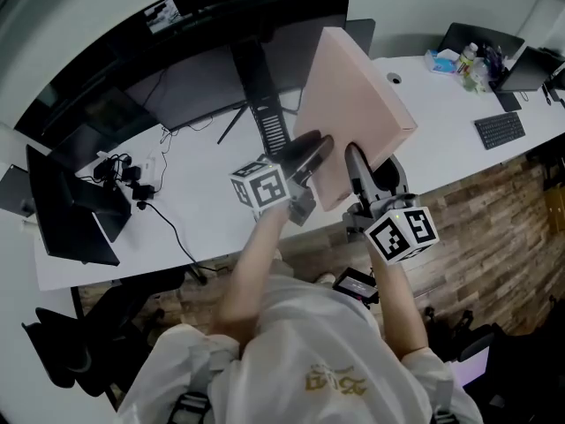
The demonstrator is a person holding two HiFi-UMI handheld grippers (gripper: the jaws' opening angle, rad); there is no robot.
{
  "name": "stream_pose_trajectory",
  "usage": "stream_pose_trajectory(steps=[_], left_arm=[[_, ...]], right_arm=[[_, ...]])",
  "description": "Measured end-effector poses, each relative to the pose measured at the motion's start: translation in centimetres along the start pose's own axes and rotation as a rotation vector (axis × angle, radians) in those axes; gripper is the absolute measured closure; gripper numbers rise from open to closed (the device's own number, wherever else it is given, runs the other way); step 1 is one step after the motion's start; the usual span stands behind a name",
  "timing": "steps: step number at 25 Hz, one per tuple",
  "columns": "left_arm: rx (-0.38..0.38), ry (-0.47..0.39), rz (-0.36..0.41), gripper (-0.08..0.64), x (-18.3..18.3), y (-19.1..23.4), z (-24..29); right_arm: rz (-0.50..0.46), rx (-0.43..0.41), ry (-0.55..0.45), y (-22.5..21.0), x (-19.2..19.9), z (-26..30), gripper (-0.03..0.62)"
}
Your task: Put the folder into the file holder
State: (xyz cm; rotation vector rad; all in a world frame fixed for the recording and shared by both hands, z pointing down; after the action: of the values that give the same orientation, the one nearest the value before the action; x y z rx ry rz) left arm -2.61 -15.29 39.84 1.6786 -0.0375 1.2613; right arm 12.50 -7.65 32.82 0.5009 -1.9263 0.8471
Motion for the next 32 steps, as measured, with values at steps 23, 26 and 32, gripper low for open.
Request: stream_pose_trajectory(steps=[23, 26, 32], left_arm=[[-0.053, -0.098, -0.079, 0.387, -4.5, 5.4, -5.7], [-0.052, -0.114, -0.084, 0.396, -5.2, 5.9, -6.1], [-0.068, -0.125, -0.103, 0.396, -6.3, 7.7, -6.4]], right_arm=[[-0.03, -0.104, 0.068, 5.1, 3.7, 7.3, 0.373], [-0.037, -0.102, 0.077, 5.3, 4.2, 8.1, 0.371], [-0.049, -0.102, 0.069, 5.8, 5.2, 10.1, 0.37]])
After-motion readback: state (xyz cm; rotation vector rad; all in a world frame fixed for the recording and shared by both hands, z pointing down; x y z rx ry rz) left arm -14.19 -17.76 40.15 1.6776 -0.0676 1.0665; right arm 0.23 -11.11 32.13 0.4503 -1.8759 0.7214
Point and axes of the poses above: the fingertips, and each gripper's own axes: z forward along the fingers, y to its left, x out of its underside, the point moved 7 cm from there along -z, backward along the fingers, and after that the axes turned 13 degrees about -x, right-handed, at the moved point
